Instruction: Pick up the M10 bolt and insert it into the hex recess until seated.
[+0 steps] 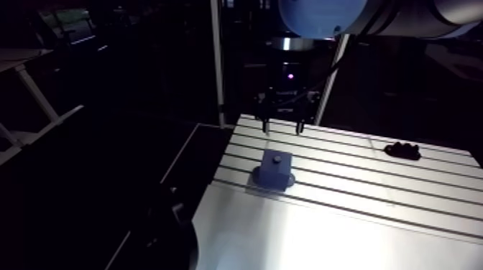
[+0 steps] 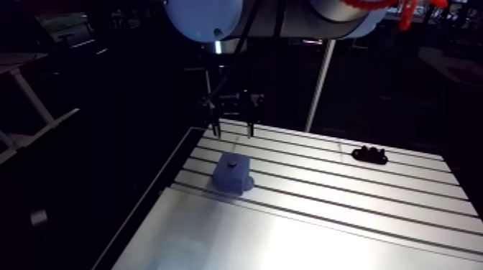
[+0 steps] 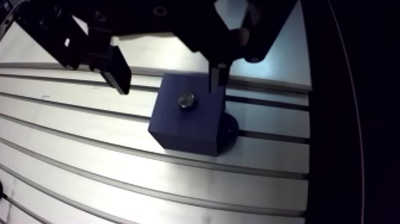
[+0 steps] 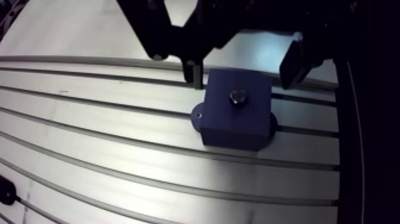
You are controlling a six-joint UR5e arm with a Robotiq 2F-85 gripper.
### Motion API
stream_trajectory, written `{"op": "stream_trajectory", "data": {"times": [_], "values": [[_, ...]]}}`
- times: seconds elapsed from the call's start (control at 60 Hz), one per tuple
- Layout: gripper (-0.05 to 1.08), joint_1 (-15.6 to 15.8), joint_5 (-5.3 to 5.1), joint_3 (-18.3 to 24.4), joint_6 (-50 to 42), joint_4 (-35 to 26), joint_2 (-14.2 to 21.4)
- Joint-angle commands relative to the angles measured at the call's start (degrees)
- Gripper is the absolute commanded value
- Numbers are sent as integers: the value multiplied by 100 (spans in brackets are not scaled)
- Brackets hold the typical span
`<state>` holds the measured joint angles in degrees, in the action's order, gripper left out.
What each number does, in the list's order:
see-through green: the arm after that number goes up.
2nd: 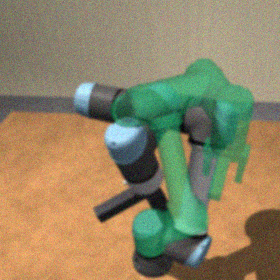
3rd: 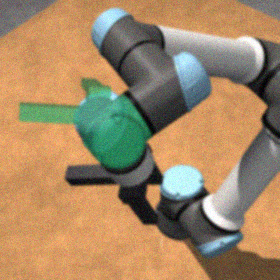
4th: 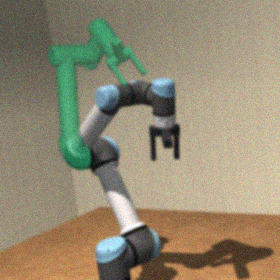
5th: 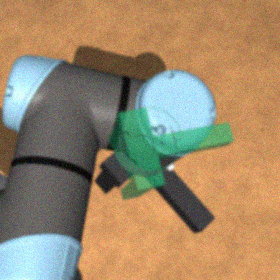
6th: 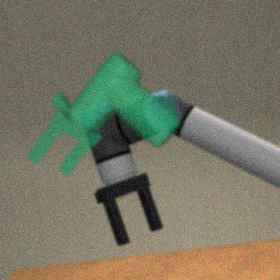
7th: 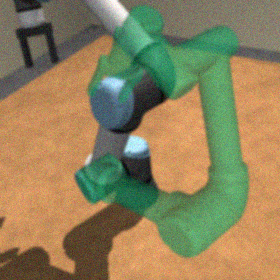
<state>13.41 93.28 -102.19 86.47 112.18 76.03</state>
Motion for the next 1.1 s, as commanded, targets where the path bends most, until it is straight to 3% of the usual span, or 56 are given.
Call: {"op": "stream_trajectory", "data": {"times": [0.017, 0.85, 0.983, 1.1], "values": [[108, -5, -25, -33, -275, 44, -21], [108, -76, -68, -366, -398, 315, -154], [108, -75, -161, -385, -390, 310, -188], [108, -75, -181, -394, -390, 310, -198]]}}
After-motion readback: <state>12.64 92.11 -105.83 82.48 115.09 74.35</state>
